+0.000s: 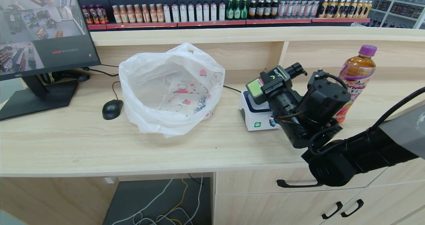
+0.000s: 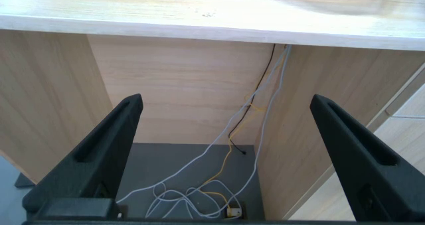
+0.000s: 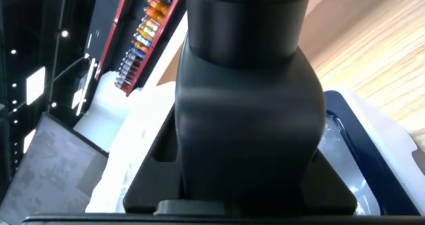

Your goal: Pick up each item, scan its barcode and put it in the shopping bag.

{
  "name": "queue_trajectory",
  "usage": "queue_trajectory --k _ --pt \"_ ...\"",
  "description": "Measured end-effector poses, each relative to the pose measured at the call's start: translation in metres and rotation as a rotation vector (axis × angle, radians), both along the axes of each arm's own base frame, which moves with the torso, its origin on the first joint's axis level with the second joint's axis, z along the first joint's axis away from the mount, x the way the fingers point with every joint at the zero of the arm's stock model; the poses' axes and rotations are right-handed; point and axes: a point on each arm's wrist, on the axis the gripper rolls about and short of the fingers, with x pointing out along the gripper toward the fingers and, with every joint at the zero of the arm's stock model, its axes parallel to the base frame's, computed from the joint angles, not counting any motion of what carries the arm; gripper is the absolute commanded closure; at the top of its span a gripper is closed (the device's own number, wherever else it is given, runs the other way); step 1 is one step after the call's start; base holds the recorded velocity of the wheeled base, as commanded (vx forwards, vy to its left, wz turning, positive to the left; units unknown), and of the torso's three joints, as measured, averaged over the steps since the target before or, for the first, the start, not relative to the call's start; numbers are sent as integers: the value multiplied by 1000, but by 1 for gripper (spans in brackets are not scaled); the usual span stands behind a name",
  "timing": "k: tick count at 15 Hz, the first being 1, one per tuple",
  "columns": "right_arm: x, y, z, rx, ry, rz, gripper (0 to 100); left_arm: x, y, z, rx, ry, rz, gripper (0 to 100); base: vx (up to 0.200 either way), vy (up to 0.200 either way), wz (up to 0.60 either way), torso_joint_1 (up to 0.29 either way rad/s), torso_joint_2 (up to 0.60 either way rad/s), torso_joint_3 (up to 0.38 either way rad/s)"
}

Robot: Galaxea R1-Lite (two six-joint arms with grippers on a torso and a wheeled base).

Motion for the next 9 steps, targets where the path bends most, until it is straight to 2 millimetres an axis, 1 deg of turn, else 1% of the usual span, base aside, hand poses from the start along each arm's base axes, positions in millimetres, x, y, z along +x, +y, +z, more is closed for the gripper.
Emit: queue_trajectory --k 5,7,9 --pt "0 0 2 1 -2 -1 100 0 0 0 0 0 0 0 0 0 0 0 0 0" --pt "-2 0 5 2 -7 1 100 0 0 0 0 0 -1 0 0 0 0 0 0 0" --pt "-10 1 14 -7 -29 6 100 0 0 0 0 0 -1 0 0 0 0 0 0 0"
